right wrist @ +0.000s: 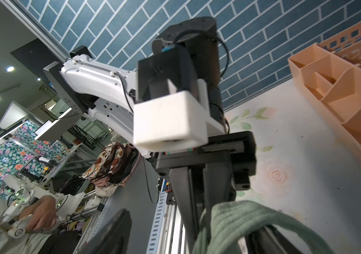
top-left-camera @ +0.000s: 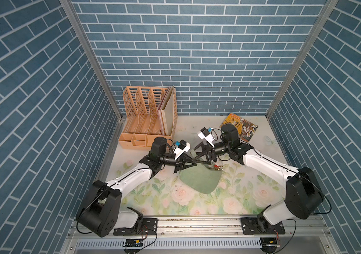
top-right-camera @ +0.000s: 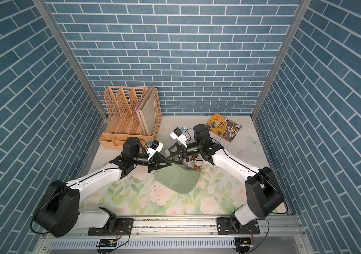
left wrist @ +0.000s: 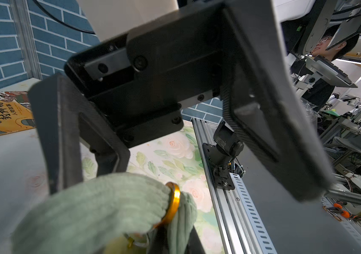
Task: Remove the decoration from the bag
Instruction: Pick up the bag from the center of the board, then remove the decoration item from the bag.
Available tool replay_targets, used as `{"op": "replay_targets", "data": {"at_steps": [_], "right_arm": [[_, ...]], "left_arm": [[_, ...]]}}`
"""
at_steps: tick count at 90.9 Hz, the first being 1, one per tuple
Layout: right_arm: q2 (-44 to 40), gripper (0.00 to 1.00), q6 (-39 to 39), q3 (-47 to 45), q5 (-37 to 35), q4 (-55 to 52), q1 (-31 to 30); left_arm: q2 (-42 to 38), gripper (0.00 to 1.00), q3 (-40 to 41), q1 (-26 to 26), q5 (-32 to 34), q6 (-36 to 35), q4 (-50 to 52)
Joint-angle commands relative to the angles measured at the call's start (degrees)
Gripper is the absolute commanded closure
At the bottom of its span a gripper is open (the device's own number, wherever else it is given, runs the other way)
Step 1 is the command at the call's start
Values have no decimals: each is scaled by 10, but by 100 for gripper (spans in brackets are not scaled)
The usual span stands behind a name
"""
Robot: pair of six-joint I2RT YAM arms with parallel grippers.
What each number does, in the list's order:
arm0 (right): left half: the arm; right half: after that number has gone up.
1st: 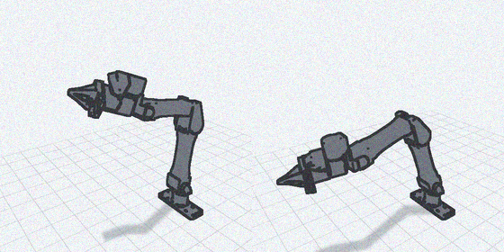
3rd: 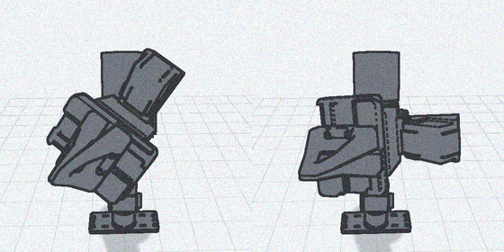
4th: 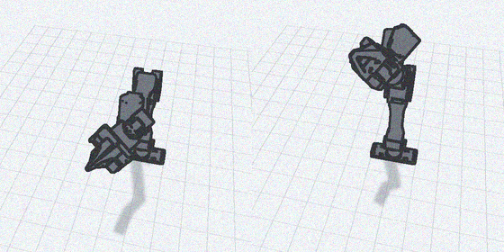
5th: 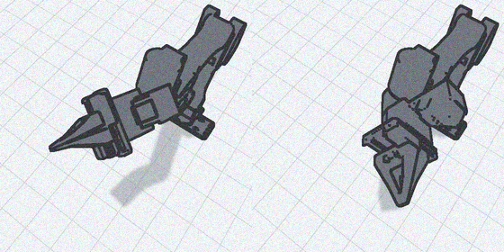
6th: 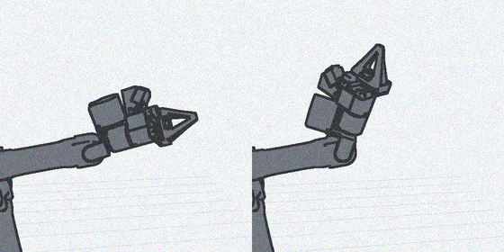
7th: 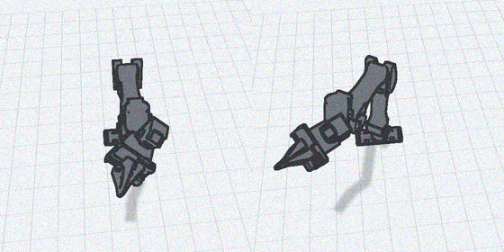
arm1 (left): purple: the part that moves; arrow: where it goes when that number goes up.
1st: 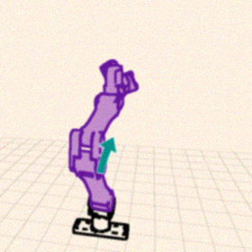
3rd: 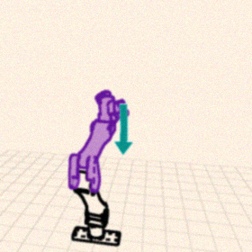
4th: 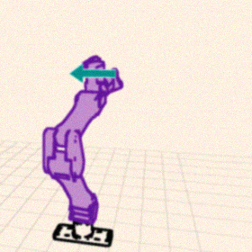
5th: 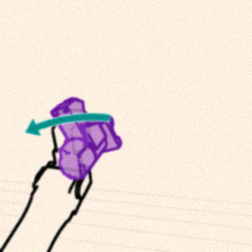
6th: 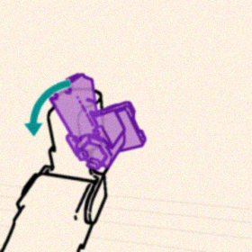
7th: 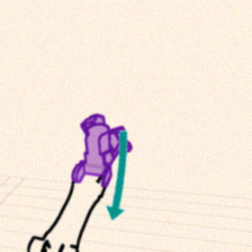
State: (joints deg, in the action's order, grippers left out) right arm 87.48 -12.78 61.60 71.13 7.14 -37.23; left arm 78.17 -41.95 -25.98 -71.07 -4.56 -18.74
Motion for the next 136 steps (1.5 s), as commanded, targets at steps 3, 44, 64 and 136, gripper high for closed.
{"op": "replay_targets", "data": {"at_steps": [3,44,64,136], "right_arm": [[-5,21,49,-9,32,-35,-4],[-36,31,92,-30,22,-106,21],[-43,35,79,-38,19,-102,22],[-50,68,9,-72,-29,-39,28]], "left_arm": [[1,100,-25,11,-26,-27,18],[11,100,-96,36,-4,-174,221],[16,100,-114,42,7,-196,256],[-3,100,-102,50,32,-196,253]]}}
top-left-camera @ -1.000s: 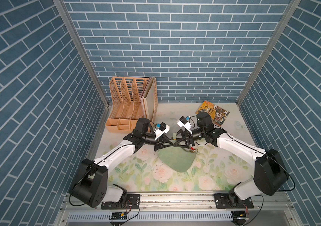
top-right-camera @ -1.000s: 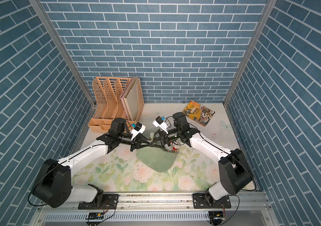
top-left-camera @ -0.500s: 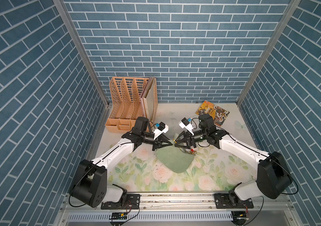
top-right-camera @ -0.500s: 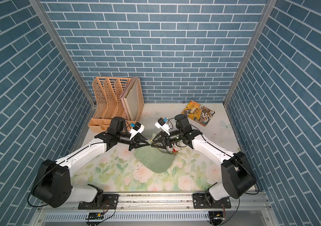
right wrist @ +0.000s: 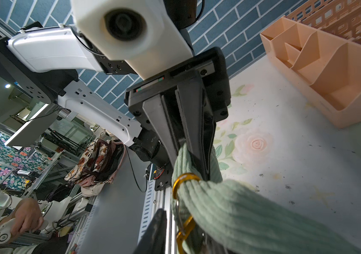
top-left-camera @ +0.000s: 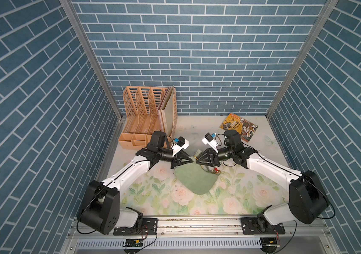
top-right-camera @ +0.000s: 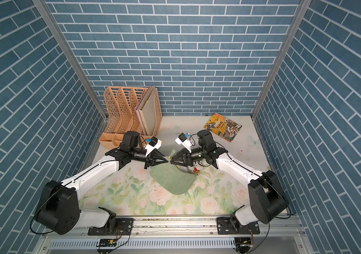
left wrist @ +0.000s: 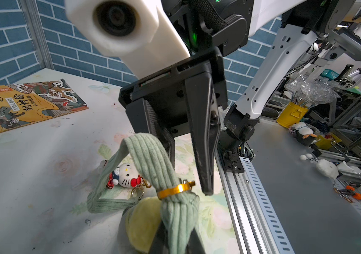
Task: Remove the decoration from the bag
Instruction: Remove the decoration item from the bag.
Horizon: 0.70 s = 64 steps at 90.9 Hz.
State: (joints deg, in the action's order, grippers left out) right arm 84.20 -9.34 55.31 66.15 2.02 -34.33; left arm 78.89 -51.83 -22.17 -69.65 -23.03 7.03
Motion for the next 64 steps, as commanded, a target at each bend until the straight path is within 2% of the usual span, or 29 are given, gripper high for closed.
{"op": "replay_targets", "data": {"at_steps": [1,18,64], "right_arm": [[-18,68,-27,-10,20,13,-1],[-18,72,-52,-10,21,38,-1],[-13,70,-91,-18,8,77,-1]], "left_arm": [[-10,100,-3,12,18,-11,-5],[-10,100,-5,12,22,-7,-12],[-12,100,2,12,28,-4,-16]]}}
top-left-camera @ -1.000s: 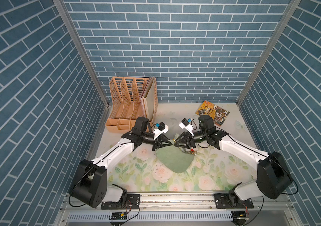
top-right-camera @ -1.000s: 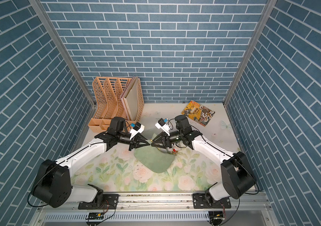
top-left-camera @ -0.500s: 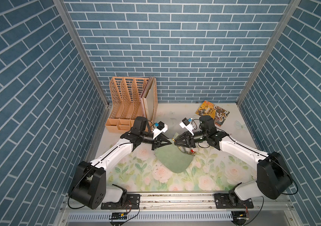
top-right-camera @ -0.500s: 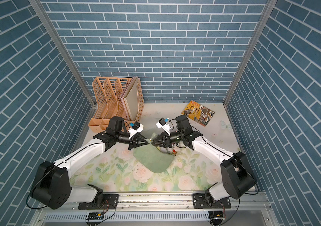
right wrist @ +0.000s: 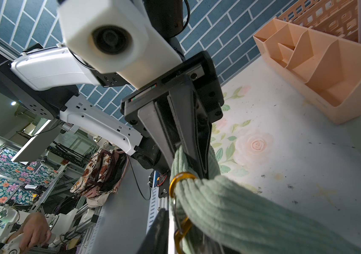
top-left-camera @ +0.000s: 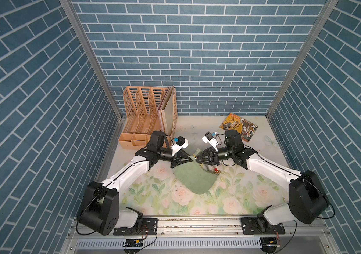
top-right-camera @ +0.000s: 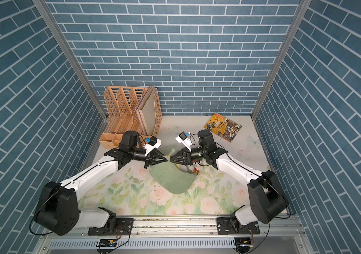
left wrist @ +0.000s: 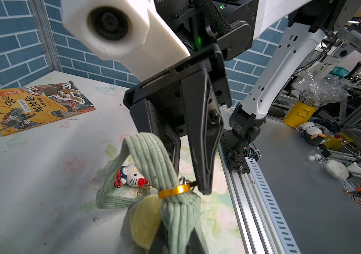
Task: Remove the decoration from the bag
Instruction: Remove the decoration item from the bag.
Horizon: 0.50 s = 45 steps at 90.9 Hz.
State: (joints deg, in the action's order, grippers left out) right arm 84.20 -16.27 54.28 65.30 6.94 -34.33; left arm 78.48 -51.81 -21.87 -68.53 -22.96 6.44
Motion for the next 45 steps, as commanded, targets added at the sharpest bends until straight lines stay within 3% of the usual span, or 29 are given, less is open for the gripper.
{"op": "replay_targets", "data": {"at_steps": [1,24,45], "right_arm": [[-13,70,-23,-7,16,29,-1],[-2,76,-47,-1,6,37,-1],[6,71,-69,-6,-8,58,-1]], "left_arm": [[-8,100,2,9,17,-4,-10],[-9,100,2,9,20,-4,-11],[-12,100,6,9,24,-5,-9]]}}
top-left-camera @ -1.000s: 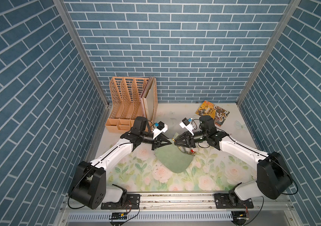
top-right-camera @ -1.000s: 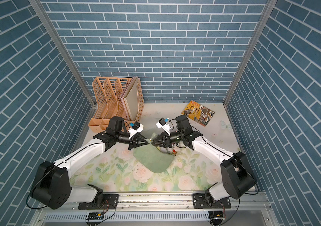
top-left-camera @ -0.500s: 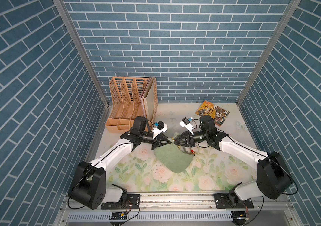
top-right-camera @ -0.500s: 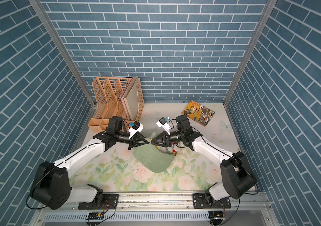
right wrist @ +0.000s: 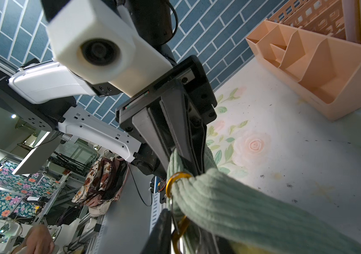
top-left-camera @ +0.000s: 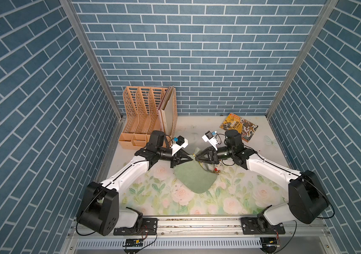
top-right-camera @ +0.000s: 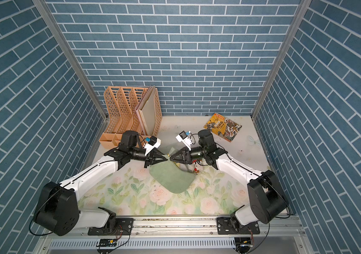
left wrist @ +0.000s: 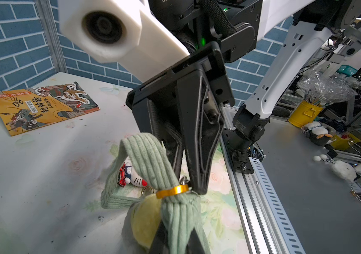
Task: Remove the decoration from the bag
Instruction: Remove the decoration item from the bag.
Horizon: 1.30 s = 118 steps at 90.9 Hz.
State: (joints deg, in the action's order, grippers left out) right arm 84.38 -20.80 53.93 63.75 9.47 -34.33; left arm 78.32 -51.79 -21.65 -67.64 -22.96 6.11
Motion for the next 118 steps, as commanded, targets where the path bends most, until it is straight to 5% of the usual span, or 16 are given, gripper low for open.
{"op": "replay_targets", "data": {"at_steps": [1,55,118], "right_arm": [[4,71,-25,-3,7,34,-1],[2,86,-55,-6,-46,15,-2],[-18,89,-103,40,-176,-44,-11]], "left_arm": [[-12,100,6,6,15,-5,-6],[-21,100,1,6,40,3,-13],[-27,98,-36,-54,101,-24,46]]}}
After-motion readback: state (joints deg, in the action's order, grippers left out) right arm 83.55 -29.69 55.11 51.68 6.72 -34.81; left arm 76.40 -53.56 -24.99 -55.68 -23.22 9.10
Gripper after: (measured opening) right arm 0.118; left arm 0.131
